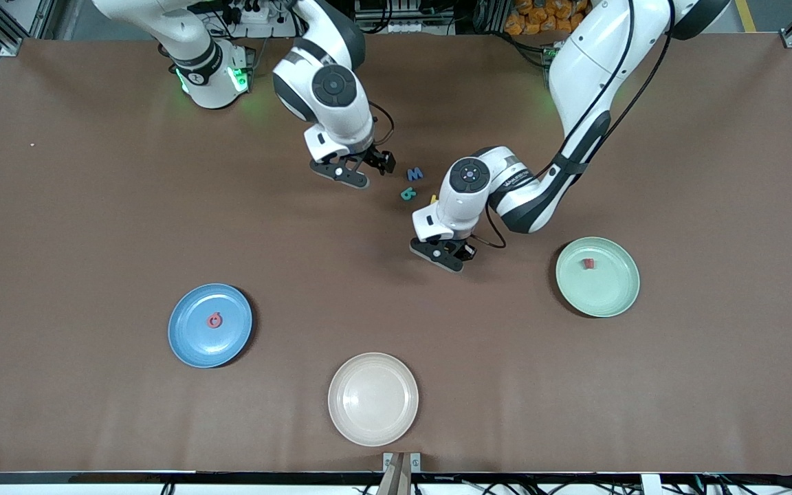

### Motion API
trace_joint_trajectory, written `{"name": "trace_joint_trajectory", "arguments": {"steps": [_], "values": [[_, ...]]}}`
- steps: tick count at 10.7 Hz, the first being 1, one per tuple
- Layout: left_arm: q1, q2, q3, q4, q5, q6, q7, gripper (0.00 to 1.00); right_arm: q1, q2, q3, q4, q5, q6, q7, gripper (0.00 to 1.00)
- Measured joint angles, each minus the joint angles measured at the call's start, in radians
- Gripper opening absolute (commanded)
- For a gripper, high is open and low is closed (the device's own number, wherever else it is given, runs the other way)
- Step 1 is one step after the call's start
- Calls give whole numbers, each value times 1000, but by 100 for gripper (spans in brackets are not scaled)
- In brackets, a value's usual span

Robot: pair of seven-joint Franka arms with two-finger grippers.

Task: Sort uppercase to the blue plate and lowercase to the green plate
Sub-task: 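Put the blue g on the green plate while the right gripper reaches the R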

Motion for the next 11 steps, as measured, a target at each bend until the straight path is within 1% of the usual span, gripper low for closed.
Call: {"name": "trace_joint_trajectory", "arguments": {"steps": [3, 4, 5, 7, 9, 11], "values": [[2, -1, 0, 0, 0, 0, 10, 0, 63, 39, -47, 1, -5, 59, 84, 96], [15, -2, 2, 1, 0, -6, 24, 0, 82, 44, -64, 1, -6, 70, 115, 95], [43, -7, 6, 6, 0, -39, 55, 0, 93, 48, -77, 1, -7, 86, 155, 94], [114, -39, 10, 23, 1, -153, 136, 0, 121, 55, -104, 1, -8, 124, 231, 92], [182, -94, 9, 43, 1, -286, 265, 0, 181, 73, -152, 1, -8, 180, 300, 90], [245, -151, 10, 65, 0, -399, 405, 0, 211, 104, -165, 4, -8, 218, 339, 87]]}}
